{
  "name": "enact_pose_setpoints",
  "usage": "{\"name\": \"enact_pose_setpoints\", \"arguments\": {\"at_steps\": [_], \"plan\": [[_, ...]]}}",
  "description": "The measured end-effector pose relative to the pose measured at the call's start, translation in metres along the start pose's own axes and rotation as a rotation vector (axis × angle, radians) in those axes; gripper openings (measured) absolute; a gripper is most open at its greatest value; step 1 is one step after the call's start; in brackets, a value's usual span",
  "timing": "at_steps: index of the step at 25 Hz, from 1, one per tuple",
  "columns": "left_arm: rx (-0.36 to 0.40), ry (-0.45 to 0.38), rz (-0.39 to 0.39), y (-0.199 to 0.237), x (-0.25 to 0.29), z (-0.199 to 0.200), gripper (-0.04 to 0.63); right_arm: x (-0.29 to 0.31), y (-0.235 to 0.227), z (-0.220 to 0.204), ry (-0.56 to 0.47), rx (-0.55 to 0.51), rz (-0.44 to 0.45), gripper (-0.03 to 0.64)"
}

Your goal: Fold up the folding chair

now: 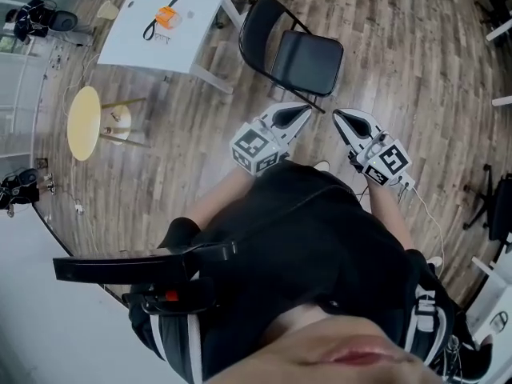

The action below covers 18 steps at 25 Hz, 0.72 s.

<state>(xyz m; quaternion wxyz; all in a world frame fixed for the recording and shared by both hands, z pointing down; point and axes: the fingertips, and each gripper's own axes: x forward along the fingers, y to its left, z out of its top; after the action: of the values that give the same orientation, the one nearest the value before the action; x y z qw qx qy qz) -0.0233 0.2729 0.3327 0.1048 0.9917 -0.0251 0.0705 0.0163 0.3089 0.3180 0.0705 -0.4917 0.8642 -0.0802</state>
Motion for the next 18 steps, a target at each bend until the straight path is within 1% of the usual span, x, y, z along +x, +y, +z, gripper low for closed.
{"name": "enact_pose_setpoints", "arguments": {"at_steps": [3, 6, 10, 13, 18], "plan": [[-0.012, -0.001, 0.029, 0.005, 0.006, 0.001, 0.005, -0.001, -0.013, -0.001, -0.003, 0.015, 0.001, 0.009], [-0.014, 0.008, 0.038, 0.015, 0.009, 0.001, 0.005, 0.004, -0.023, -0.002, -0.004, 0.031, -0.006, 0.009], [-0.019, 0.012, 0.041, 0.042, 0.017, 0.000, 0.005, 0.021, -0.042, -0.006, 0.002, 0.039, -0.022, 0.009], [-0.020, 0.009, 0.025, 0.069, 0.019, 0.003, 0.005, 0.043, -0.057, -0.009, 0.011, 0.047, -0.041, 0.009], [-0.011, 0.013, -0.029, 0.126, 0.017, 0.009, 0.005, 0.099, -0.080, -0.006, 0.030, 0.060, -0.083, 0.009]]}}
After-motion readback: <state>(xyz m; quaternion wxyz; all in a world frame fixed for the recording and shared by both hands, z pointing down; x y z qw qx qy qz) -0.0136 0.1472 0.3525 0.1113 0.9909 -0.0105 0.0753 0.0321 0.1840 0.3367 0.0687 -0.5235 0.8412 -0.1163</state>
